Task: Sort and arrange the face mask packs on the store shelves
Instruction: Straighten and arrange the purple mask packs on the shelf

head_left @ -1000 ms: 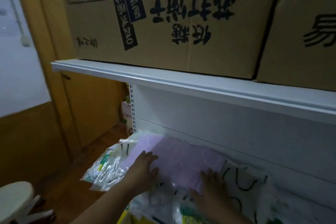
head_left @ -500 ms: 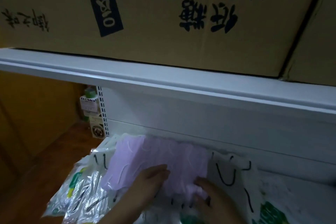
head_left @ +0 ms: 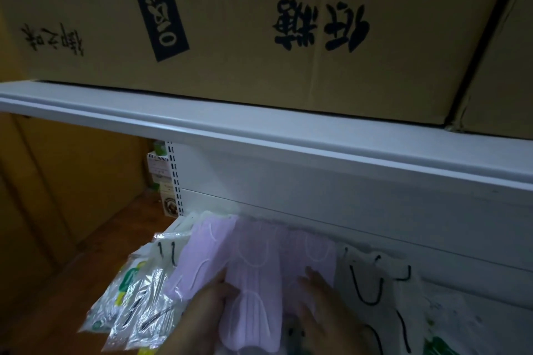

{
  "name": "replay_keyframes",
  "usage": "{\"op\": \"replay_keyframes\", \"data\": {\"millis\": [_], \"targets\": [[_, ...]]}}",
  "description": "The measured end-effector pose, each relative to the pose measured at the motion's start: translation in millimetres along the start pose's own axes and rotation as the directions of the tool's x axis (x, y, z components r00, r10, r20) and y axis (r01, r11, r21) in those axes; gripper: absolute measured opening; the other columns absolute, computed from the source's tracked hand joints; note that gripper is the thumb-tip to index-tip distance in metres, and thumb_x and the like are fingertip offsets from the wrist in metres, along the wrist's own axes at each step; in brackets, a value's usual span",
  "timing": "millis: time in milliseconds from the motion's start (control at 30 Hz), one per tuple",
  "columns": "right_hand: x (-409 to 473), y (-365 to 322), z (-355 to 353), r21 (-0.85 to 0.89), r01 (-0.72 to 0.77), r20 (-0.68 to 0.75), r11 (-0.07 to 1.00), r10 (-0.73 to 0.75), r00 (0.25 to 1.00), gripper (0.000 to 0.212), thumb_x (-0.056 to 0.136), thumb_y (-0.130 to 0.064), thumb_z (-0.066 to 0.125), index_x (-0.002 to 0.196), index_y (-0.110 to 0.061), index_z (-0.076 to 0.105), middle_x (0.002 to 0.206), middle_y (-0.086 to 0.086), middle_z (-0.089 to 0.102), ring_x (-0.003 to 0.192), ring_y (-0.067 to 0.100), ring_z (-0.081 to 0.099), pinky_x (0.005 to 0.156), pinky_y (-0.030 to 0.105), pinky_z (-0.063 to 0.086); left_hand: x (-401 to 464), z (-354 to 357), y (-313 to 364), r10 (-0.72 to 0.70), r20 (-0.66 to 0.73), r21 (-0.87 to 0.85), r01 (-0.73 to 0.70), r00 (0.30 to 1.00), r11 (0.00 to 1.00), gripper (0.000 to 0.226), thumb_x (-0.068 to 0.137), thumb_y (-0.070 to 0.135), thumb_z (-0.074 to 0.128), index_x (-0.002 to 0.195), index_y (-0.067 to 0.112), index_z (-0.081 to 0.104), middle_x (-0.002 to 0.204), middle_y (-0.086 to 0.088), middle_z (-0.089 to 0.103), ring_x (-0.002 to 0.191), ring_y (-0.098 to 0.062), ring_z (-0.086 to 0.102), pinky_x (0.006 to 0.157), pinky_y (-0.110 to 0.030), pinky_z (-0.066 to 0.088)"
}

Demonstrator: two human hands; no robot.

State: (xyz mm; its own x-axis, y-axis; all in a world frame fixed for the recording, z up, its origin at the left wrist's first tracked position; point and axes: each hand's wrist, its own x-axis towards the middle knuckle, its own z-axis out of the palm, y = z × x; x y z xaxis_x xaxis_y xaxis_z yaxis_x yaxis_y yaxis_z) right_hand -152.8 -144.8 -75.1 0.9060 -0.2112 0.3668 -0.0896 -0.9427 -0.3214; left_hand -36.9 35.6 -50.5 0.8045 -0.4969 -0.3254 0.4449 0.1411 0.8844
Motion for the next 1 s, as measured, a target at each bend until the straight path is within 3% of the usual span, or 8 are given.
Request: {"op": "replay_keyframes", "data": {"millis": [100,200,333,600,700,800,933,1000], "targets": [[17.4,0.1,-8.4,-0.128,-0.159,0.216,0.979,0.184,0.959,0.076,0.093,-0.062,0.036,0.151,-0.016,0.021,0.159,0.014,0.009,0.146,0.022,0.022,0.113,0.030,0.028,0.1,-6.6,4.3,-0.007,-0.034,-0.056,0.005,0.999,0.998,0.041,0.080,-0.008,0.044,0.107,0.013,0.067,0.092,-0.018,0.074,0.090,-0.037,0.065,0.079,-0.043,0.051],[22.6,-2.7,-4.4,-0.267,-0.180,0.389,0.947,0.277,0.879,0.107,0.052,-0.074,0.074,0.129,-0.002,0.057,0.135,0.034,0.047,0.120,0.033,0.057,0.088,0.041,0.054,2.1,-6.6,8.4,-0.067,-0.037,-0.111,0.062,0.997,0.992,0.041,0.078,-0.003,0.047,0.114,0.007,0.066,0.107,-0.029,0.067,0.098,-0.043,0.061,0.092,-0.054,0.047],[21.1,9.8,9.9,-0.247,-0.136,0.343,0.959,0.218,0.914,0.073,0.089,-0.063,0.042,0.150,-0.027,0.023,0.160,-0.001,0.013,0.145,0.017,0.019,0.114,0.033,0.022,8.6,-3.7,12.4,-0.112,-0.018,-0.130,0.108,0.994,0.986,0.035,0.076,-0.001,0.051,0.108,0.003,0.067,0.093,-0.026,0.071,0.074,-0.037,0.070,0.062,-0.040,0.055],[38.9,11.9,-27.9,0.243,-0.259,-0.053,0.935,0.280,0.959,0.026,0.093,-0.037,0.054,0.118,-0.039,0.058,0.121,-0.018,0.061,0.114,0.004,0.057,0.087,0.009,0.033,22.5,-15.8,26.0,-0.024,-0.076,-0.083,0.017,0.997,0.996,0.041,0.070,0.005,0.061,0.111,0.005,0.064,0.087,-0.017,0.074,0.071,-0.029,0.072,0.052,-0.036,0.056],[43.1,-9.1,-24.2,0.260,-0.084,-0.068,0.962,0.105,0.992,0.046,0.090,-0.038,0.059,0.134,-0.030,0.050,0.125,-0.026,0.044,0.119,-0.005,0.045,0.089,-0.006,0.017,29.5,-12.5,26.6,-0.025,-0.070,-0.110,0.017,0.997,0.994,0.037,0.084,0.023,0.063,0.119,0.009,0.062,0.108,-0.017,0.071,0.100,-0.036,0.067,0.073,-0.047,0.057],[47.1,-33.9,-3.7,0.191,0.162,0.174,0.968,-0.196,0.965,0.059,0.095,-0.044,0.050,0.147,-0.031,0.027,0.152,-0.021,0.016,0.142,-0.003,0.015,0.108,0.002,0.007,25.5,-2.0,27.1,-0.074,-0.004,-0.079,0.073,0.997,0.994,0.032,0.091,0.040,0.057,0.106,0.013,0.065,0.088,-0.006,0.076,0.080,-0.023,0.073,0.066,-0.037,0.059],[49.2,-42.9,13.7,0.157,0.226,0.333,0.961,-0.267,0.904,0.074,0.093,-0.054,0.046,0.152,-0.027,0.009,0.150,-0.011,-0.023,0.145,0.007,-0.013,0.108,0.008,-0.008,15.6,-5.2,31.5,-0.106,0.026,-0.066,0.107,0.994,0.992,0.041,0.078,0.006,0.058,0.118,-0.006,0.060,0.110,-0.028,0.066,0.100,-0.039,0.062,0.102,-0.052,0.043],[46.5,-40.3,15.1,0.185,0.161,0.311,0.969,-0.214,0.926,0.083,0.088,-0.069,0.035,0.151,-0.024,0.005,0.146,-0.011,-0.027,0.144,0.008,-0.016,0.108,0.008,-0.015,16.5,-13.4,33.2,-0.045,-0.015,-0.015,0.045,0.999,0.999,0.037,0.082,-0.001,0.054,0.119,-0.004,0.059,0.115,-0.029,0.064,0.104,-0.041,0.062,0.100,-0.055,0.045]]}}
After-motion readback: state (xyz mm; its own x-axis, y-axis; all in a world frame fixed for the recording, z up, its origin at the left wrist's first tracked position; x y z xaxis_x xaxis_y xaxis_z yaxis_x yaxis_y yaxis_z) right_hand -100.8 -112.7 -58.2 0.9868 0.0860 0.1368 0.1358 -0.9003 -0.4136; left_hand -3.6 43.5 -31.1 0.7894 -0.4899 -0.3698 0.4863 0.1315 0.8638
